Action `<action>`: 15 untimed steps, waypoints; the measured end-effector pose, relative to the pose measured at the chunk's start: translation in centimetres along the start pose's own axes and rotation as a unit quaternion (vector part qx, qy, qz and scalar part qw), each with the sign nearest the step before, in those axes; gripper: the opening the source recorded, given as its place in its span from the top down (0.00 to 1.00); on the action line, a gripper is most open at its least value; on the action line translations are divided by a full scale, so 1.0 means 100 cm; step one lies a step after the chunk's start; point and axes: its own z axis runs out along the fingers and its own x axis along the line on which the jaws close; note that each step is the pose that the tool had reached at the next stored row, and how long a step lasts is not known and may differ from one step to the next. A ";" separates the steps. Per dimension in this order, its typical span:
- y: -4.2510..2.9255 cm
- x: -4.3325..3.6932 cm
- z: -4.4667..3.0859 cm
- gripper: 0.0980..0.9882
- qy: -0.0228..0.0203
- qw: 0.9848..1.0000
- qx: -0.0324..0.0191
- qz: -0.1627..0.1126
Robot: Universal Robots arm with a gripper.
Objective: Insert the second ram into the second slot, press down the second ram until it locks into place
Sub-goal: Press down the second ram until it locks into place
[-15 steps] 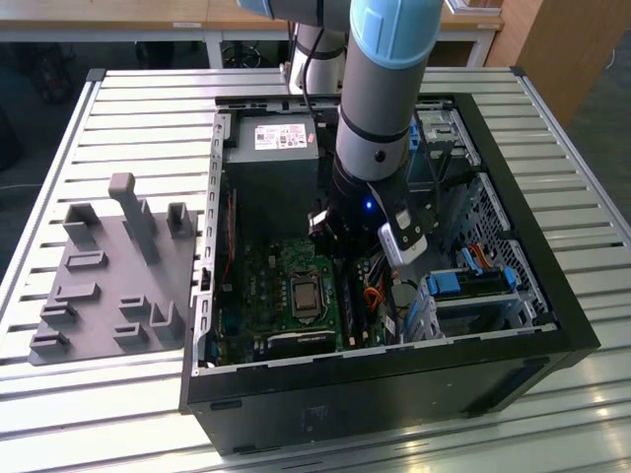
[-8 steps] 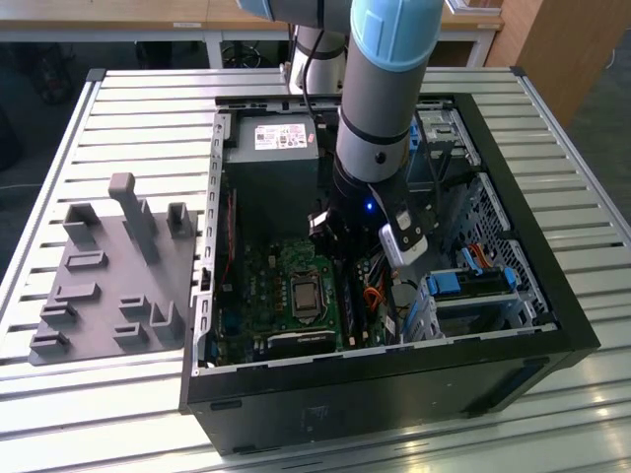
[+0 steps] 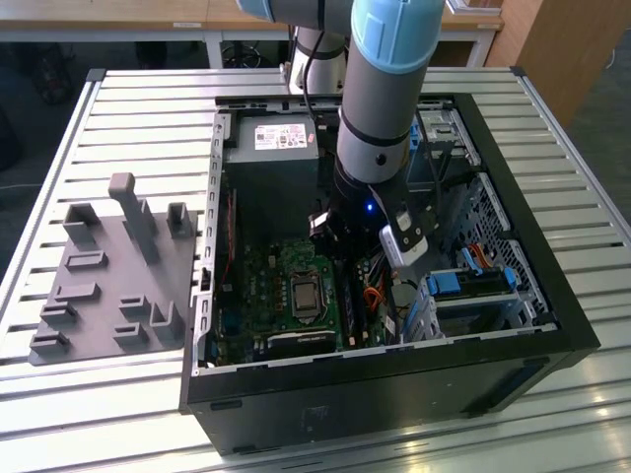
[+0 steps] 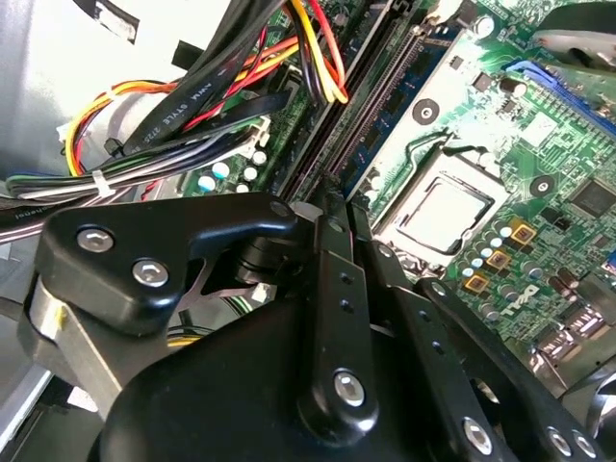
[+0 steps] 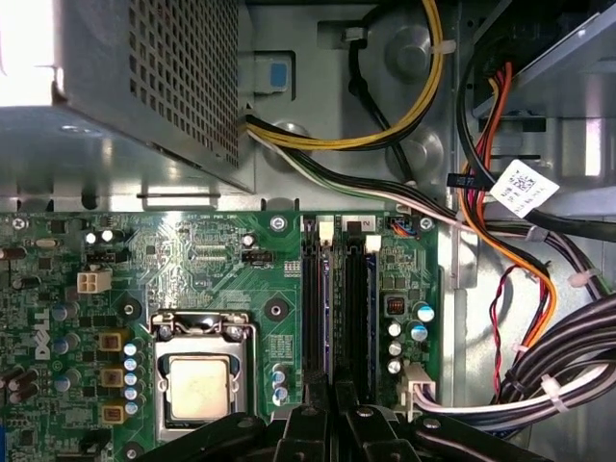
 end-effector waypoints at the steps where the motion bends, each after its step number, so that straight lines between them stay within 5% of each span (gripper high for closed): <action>1: 0.0001 0.0000 0.0004 0.96 0.000 1.000 0.000 0.000; 15: 0.0002 -0.0001 0.0046 0.96 0.000 1.000 0.000 0.000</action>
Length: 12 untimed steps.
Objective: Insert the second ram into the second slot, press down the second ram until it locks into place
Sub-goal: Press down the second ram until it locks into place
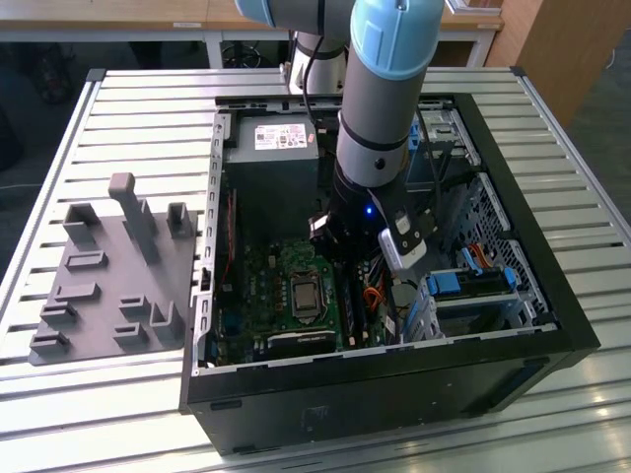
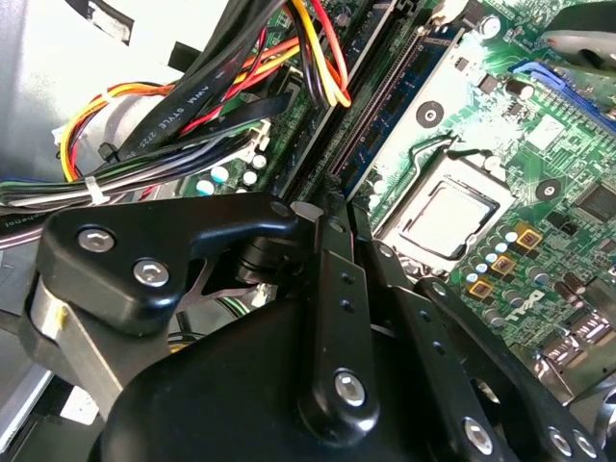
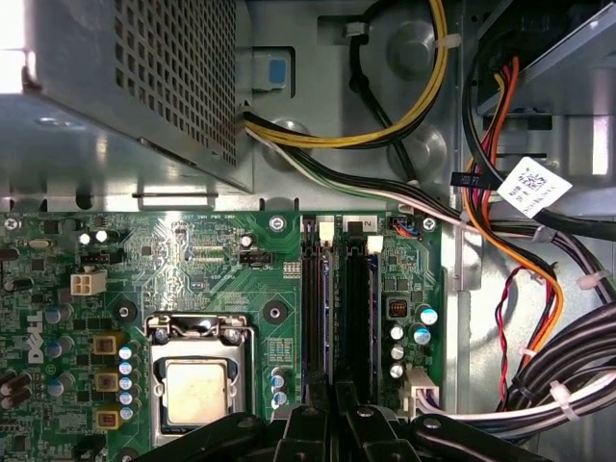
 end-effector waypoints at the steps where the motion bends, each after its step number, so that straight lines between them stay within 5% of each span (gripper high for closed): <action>1: 0.0000 0.0000 0.0000 0.96 0.000 1.000 0.000 0.000; 12: 0.0001 -0.0001 0.0019 0.96 0.000 1.000 0.000 0.000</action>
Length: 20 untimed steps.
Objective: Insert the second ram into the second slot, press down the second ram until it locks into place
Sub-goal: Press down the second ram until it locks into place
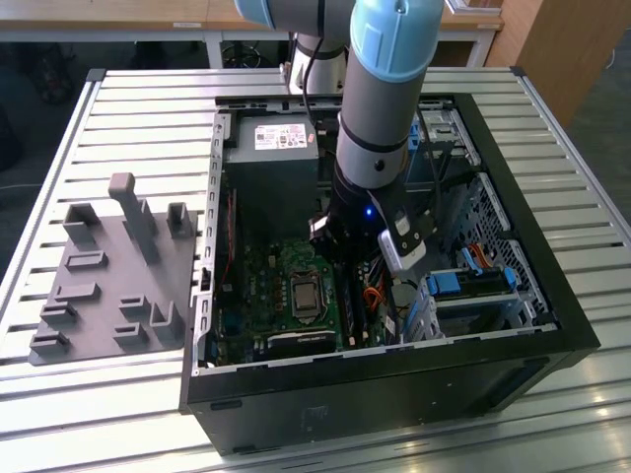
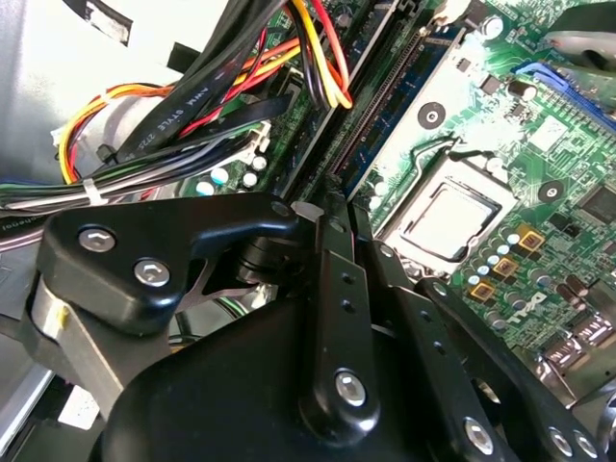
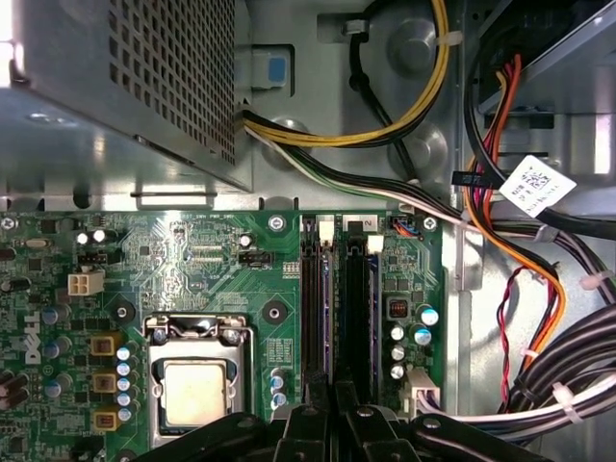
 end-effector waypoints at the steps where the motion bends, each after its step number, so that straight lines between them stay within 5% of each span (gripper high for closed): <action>1: 0.0000 0.0000 0.0003 0.96 0.000 1.000 0.000 0.000; 20: -0.0001 0.0001 -0.0026 0.87 0.000 1.000 0.000 0.000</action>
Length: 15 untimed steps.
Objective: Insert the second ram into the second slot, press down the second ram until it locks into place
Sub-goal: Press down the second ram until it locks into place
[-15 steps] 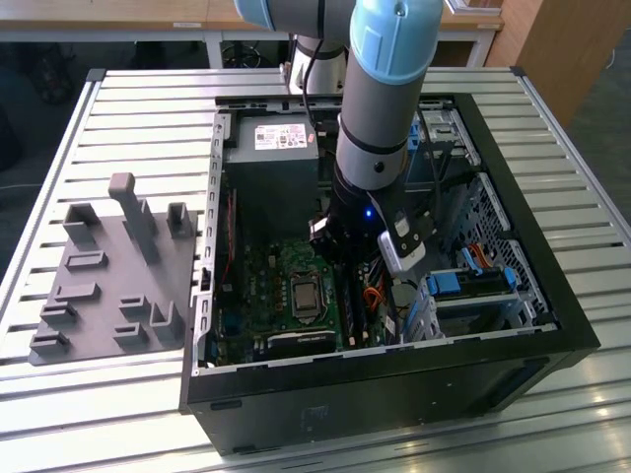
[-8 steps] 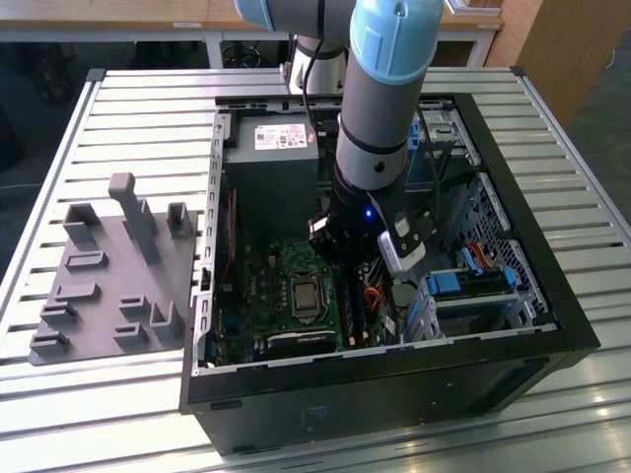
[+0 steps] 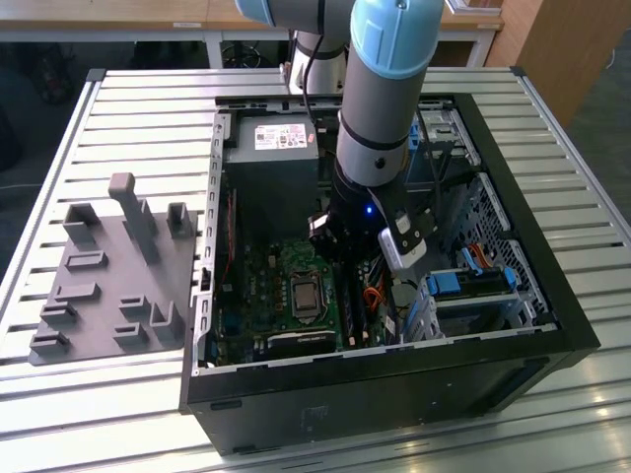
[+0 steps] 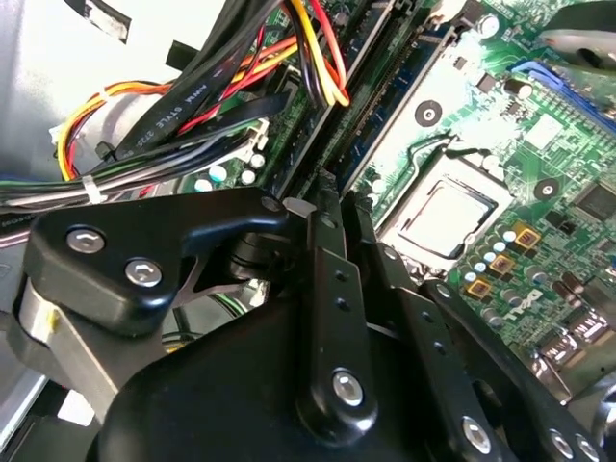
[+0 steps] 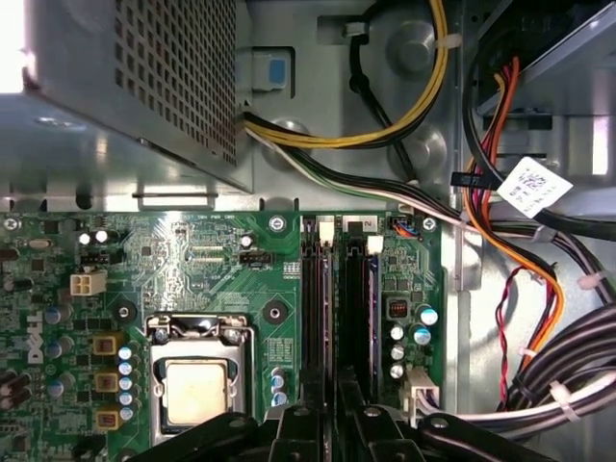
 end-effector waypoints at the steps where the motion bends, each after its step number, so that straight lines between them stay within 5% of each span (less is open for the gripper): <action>1: 0.0000 0.0000 -0.0015 0.87 0.000 1.000 0.000 0.000; 5: -0.0001 0.0003 -0.0090 0.87 0.000 1.000 0.000 0.000; 9: -0.0001 0.0002 -0.0093 0.99 0.000 1.000 0.000 0.000; 15: -0.0001 -0.0003 -0.0080 0.99 0.000 1.000 0.000 0.000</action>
